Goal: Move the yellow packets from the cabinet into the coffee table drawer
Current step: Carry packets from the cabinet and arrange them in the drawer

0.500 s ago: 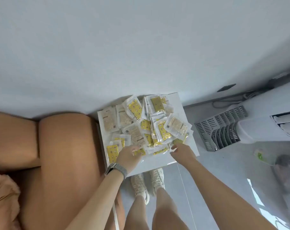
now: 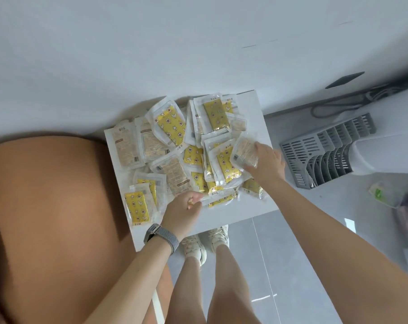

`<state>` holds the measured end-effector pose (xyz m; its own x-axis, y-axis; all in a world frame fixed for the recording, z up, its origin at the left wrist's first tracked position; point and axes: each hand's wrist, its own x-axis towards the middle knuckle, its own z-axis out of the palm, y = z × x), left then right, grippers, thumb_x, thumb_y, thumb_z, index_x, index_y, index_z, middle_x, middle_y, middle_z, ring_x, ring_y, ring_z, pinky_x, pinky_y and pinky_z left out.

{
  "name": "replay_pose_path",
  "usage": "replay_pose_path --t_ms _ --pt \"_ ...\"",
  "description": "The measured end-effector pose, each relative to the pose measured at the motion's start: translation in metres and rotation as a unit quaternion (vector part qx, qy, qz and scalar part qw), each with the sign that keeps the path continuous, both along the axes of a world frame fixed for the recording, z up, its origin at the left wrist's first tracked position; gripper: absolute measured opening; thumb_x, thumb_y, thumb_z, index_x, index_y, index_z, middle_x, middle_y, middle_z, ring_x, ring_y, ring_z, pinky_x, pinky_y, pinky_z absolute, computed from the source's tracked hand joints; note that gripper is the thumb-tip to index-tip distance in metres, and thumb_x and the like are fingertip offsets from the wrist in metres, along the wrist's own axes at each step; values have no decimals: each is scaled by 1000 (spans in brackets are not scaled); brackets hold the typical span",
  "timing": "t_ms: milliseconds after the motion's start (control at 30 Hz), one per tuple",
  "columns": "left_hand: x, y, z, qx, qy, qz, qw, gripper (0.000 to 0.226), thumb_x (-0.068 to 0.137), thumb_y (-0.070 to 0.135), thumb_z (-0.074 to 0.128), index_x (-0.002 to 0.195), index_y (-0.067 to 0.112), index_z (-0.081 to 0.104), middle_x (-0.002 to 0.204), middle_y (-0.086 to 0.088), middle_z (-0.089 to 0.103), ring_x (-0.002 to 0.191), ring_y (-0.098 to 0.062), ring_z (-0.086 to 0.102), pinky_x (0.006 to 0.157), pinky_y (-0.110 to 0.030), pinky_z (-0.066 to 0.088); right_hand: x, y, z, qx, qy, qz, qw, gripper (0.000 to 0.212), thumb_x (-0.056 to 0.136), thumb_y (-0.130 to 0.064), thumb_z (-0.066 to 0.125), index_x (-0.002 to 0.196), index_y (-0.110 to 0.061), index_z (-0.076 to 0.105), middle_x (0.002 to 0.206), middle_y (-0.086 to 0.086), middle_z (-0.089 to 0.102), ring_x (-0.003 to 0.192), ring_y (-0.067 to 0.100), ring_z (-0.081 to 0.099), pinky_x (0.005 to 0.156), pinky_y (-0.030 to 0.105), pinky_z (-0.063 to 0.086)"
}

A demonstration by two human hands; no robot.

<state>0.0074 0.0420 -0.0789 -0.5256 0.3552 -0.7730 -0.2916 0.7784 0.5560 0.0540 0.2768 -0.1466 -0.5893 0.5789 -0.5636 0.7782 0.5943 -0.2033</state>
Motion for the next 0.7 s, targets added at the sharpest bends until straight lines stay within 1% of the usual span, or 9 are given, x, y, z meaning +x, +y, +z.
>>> replay_pose_path --t_ms 133,233,300,367,400,467,567,667,700 --pt "-2 14 -4 9 -8 4 1000 26 96 12 49 115 23 63 112 12 57 101 -6 54 87 -23 45 -1 4 -7 49 -8 27 998 76 81 -46 73 143 -20 37 139 4 43 129 26 36 107 39 27" --pt "-6 24 -2 13 -7 -5 1000 29 96 13 48 120 20 62 110 13 56 104 -6 52 78 -16 42 -3 2 -5 64 9 18 998 76 78 -44 77 139 -19 39 130 4 46 125 26 38 105 39 25" --pt "-8 29 0 15 -10 -5 1000 27 97 13 48 119 21 62 109 15 55 104 -6 53 72 -9 40 -2 0 -4 63 28 51 996 61 83 -39 74 133 -18 46 122 4 51 117 26 45 100 39 29" --pt "-10 33 1 19 -18 7 1000 26 96 13 49 117 22 62 110 13 57 100 -6 56 66 -7 40 0 -2 -1 31 58 55 996 39 92 -32 64 123 -13 52 118 5 52 107 27 52 86 37 40" --pt "-11 34 2 20 -21 15 999 26 96 13 50 117 22 62 111 11 58 95 -4 56 63 -7 41 1 -4 2 3 76 30 997 31 95 -30 60 119 -11 54 117 5 52 101 26 55 77 36 44" --pt "-12 37 5 23 -31 31 999 26 95 14 52 119 22 60 114 8 60 91 1 54 60 -7 41 3 -6 10 -68 123 -64 988 20 97 -28 56 107 -11 53 110 4 58 89 24 57 68 33 46" --pt "-13 42 9 47 -74 37 995 37 97 23 55 133 20 48 125 4 56 102 -7 54 70 -12 43 6 -15 34 -195 197 -230 933 11 97 -22 58 102 -16 51 99 -4 65 91 18 64 67 24 52" --pt "-12 50 13 91 -132 84 984 52 93 35 59 140 22 40 131 7 53 117 -11 53 95 -27 48 13 -35 60 -335 235 -316 856 13 97 -14 57 110 -19 55 107 0 70 101 18 68 81 33 57" --pt "-11 53 15 112 -139 108 978 49 92 35 62 136 23 44 128 8 56 117 -10 55 95 -27 48 16 -44 68 -387 237 -335 826 15 98 -12 56 111 -17 56 109 3 71 102 21 69 84 38 57"
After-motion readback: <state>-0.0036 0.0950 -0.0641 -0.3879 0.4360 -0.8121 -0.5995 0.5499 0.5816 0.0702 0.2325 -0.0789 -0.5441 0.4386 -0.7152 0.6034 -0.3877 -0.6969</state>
